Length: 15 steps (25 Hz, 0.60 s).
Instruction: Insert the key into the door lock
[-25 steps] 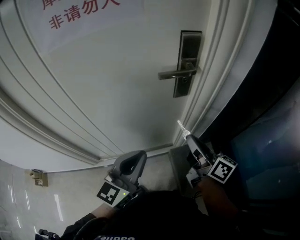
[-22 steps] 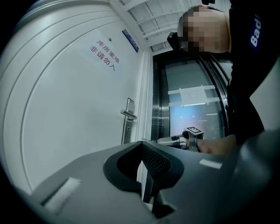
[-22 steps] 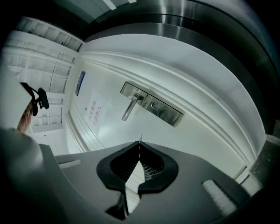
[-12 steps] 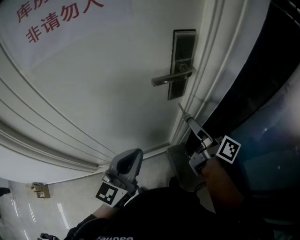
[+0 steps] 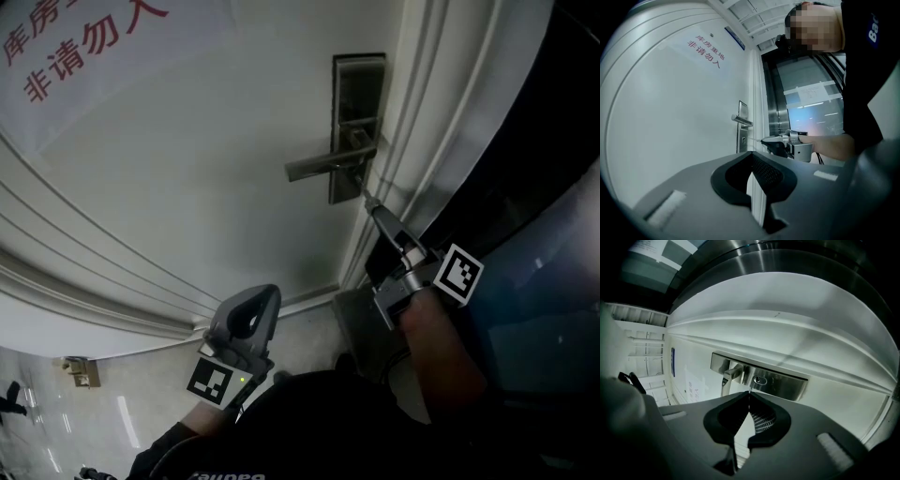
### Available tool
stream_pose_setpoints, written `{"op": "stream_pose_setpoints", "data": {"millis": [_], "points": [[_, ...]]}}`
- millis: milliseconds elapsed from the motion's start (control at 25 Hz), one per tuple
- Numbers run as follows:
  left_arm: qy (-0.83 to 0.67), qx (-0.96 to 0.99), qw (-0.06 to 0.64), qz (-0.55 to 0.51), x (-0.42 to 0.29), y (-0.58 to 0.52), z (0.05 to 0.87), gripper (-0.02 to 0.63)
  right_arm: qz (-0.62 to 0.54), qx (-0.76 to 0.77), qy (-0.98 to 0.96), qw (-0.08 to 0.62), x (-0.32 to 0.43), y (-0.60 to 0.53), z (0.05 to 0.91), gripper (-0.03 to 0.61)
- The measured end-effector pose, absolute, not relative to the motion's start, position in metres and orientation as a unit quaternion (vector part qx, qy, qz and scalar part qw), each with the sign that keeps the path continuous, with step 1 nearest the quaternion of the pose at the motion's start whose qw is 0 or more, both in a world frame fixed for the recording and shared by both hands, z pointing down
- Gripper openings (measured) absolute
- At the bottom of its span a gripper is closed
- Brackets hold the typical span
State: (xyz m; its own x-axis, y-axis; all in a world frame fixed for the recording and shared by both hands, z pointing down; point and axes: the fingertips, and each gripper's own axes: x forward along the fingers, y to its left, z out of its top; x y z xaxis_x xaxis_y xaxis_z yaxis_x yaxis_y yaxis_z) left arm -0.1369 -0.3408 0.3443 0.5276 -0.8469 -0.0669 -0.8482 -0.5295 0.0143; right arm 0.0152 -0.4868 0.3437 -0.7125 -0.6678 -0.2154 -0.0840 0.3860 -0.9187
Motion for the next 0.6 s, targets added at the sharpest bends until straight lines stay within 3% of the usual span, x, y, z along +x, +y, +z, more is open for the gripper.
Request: {"op": "stream_pose_setpoints", "data": {"millis": [600], "points": [[0.492,-0.87,-0.019,0.033,-0.135,-0.34,0.361,0.017,-0.52,-0.255,0.761,0.292,0.009,-0.51,0.346,0.008]]}}
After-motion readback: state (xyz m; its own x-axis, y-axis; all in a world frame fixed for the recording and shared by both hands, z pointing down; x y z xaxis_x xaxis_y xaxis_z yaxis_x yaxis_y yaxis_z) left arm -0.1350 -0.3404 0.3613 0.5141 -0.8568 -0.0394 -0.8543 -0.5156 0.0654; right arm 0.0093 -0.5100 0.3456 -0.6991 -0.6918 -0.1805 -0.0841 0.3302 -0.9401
